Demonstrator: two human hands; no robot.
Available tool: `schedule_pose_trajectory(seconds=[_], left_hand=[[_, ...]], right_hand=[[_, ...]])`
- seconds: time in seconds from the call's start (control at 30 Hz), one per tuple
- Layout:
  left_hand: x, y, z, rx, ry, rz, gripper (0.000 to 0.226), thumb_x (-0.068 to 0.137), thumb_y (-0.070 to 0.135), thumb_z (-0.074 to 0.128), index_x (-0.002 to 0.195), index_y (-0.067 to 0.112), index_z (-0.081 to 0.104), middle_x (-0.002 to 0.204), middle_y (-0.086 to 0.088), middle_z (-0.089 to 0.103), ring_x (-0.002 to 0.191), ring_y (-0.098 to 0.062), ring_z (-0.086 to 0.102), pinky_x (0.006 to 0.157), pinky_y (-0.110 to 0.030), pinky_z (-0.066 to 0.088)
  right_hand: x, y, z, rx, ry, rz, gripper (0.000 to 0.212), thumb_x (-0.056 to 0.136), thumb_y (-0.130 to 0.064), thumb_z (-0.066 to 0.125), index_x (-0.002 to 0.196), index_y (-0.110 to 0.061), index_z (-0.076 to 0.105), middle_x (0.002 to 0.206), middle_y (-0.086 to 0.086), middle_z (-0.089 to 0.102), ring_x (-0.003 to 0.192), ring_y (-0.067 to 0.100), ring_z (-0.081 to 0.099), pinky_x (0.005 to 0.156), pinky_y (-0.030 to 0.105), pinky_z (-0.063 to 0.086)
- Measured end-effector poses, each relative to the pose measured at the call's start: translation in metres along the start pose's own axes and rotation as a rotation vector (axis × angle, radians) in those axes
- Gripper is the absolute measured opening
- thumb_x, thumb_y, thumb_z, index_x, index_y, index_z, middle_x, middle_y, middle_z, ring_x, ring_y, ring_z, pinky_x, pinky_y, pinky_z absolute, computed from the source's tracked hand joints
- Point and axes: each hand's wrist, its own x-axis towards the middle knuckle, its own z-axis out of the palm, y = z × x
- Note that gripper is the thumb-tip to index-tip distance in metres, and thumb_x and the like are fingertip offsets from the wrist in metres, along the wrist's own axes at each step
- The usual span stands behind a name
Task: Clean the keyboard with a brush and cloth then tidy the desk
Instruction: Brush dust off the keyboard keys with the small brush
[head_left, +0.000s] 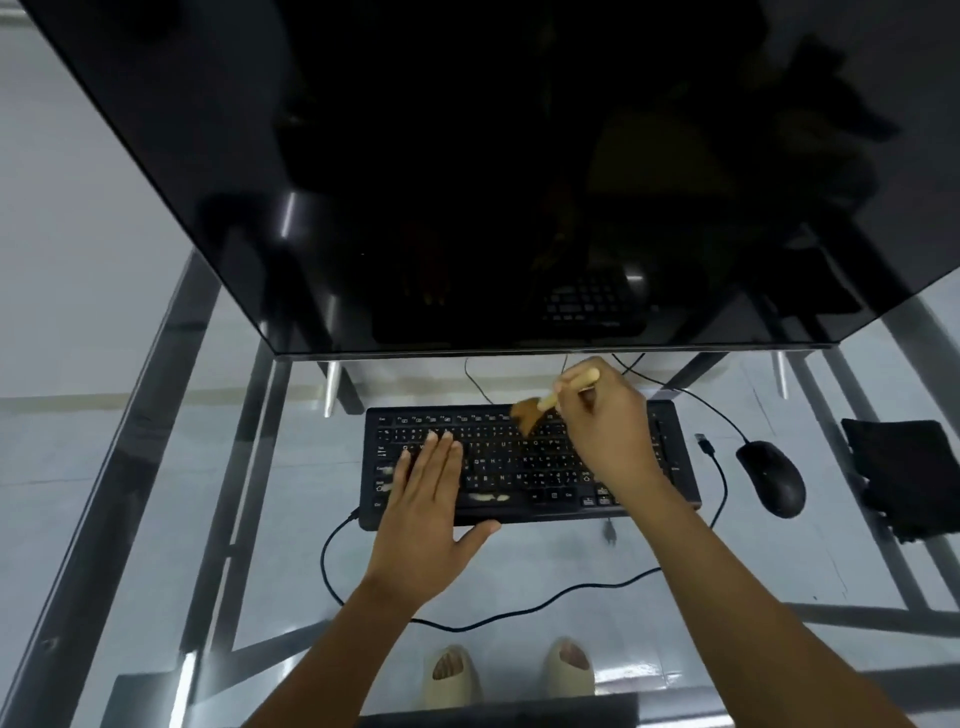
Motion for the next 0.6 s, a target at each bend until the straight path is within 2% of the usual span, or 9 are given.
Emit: schedule_pose_trajectory(seconds=[0.03, 0.1, 0.13, 0.2, 0.27, 0.37, 0.43, 0.5, 0.6], left_hand=[[0.002, 0.000, 0.000, -0.006, -0.002, -0.008, 0.090, 0.087, 0.069, 0.042, 0.148, 0.006, 0.026, 0.157, -0.006, 0.024, 0.148, -0.017, 0.009, 0.119, -0.042, 0.010], [0.004, 0.000, 0.000, -0.026, -0.012, -0.015, 0.093, 0.086, 0.072, 0.042, 0.150, 0.006, 0.023, 0.158, -0.006, 0.020, 0.148, -0.017, 0.006, 0.119, -0.043, 0.011], [0.006, 0.001, 0.000, -0.033, -0.016, -0.010, 0.094, 0.086, 0.072, 0.041, 0.150, 0.006, 0.022, 0.159, -0.006, 0.019, 0.148, -0.016, 0.005, 0.119, -0.043, 0.011], [0.010, 0.004, -0.001, -0.040, -0.022, 0.007, 0.095, 0.085, 0.073, 0.040, 0.150, 0.006, 0.021, 0.159, -0.007, 0.018, 0.148, -0.016, 0.006, 0.119, -0.043, 0.012], [0.014, 0.008, -0.001, -0.043, -0.019, 0.014, 0.095, 0.085, 0.073, 0.040, 0.150, 0.006, 0.022, 0.158, -0.007, 0.020, 0.148, -0.017, 0.008, 0.118, -0.045, 0.013], [0.015, 0.009, 0.000, -0.039, -0.037, 0.011, 0.097, 0.084, 0.073, 0.042, 0.150, 0.006, 0.021, 0.159, -0.007, 0.020, 0.148, -0.018, 0.007, 0.118, -0.046, 0.013], [0.014, 0.009, 0.001, -0.039, -0.053, 0.009, 0.097, 0.084, 0.074, 0.042, 0.150, 0.006, 0.021, 0.159, -0.007, 0.020, 0.148, -0.017, 0.006, 0.118, -0.045, 0.012], [0.014, 0.010, 0.001, -0.030, -0.059, 0.010, 0.097, 0.084, 0.075, 0.040, 0.150, 0.006, 0.022, 0.159, -0.007, 0.020, 0.148, -0.017, 0.006, 0.119, -0.046, 0.012], [0.015, 0.007, 0.001, -0.015, -0.063, 0.003, 0.098, 0.083, 0.076, 0.038, 0.150, 0.006, 0.022, 0.158, -0.008, 0.022, 0.148, -0.018, 0.009, 0.118, -0.045, 0.009]], right_hand=[[0.002, 0.001, -0.001, 0.042, -0.002, 0.006, 0.009, 0.093, -0.018, 0.060, 0.085, -0.018, 0.060, 0.071, -0.005, 0.066, 0.063, 0.007, 0.064, 0.060, 0.023, 0.051], [0.000, -0.002, -0.001, 0.088, -0.216, 0.063, 0.007, 0.093, -0.018, 0.060, 0.086, -0.018, 0.061, 0.072, -0.001, 0.070, 0.067, 0.014, 0.069, 0.065, 0.032, 0.059], [-0.002, -0.004, 0.000, 0.037, -0.277, 0.036, 0.008, 0.093, -0.017, 0.060, 0.086, -0.016, 0.062, 0.072, -0.002, 0.069, 0.066, 0.011, 0.069, 0.065, 0.030, 0.059], [0.000, -0.003, -0.003, -0.048, -0.128, -0.057, 0.009, 0.093, -0.013, 0.060, 0.085, -0.015, 0.060, 0.075, -0.005, 0.066, 0.065, 0.003, 0.065, 0.061, 0.014, 0.052], [0.004, -0.001, -0.010, -0.001, 0.003, -0.072, 0.009, 0.093, -0.010, 0.058, 0.086, -0.013, 0.060, 0.077, -0.006, 0.067, 0.067, 0.001, 0.065, 0.062, 0.012, 0.049], [-0.001, -0.001, -0.011, 0.002, -0.268, 0.047, 0.008, 0.093, -0.011, 0.058, 0.086, -0.015, 0.062, 0.065, -0.007, 0.068, 0.063, 0.009, 0.068, 0.062, 0.026, 0.058], [-0.005, 0.004, -0.012, -0.095, -0.159, 0.008, 0.006, 0.092, -0.013, 0.060, 0.086, -0.014, 0.062, 0.070, -0.005, 0.067, 0.059, 0.004, 0.064, 0.054, 0.016, 0.050], [-0.009, 0.009, -0.017, -0.059, 0.015, -0.031, 0.006, 0.092, -0.015, 0.061, 0.086, -0.015, 0.061, 0.077, -0.004, 0.068, 0.062, 0.004, 0.062, 0.057, 0.015, 0.047], [-0.018, 0.013, -0.016, 0.018, -0.242, 0.062, 0.007, 0.092, -0.018, 0.061, 0.086, -0.017, 0.061, 0.070, -0.003, 0.070, 0.063, 0.014, 0.067, 0.059, 0.031, 0.056]])
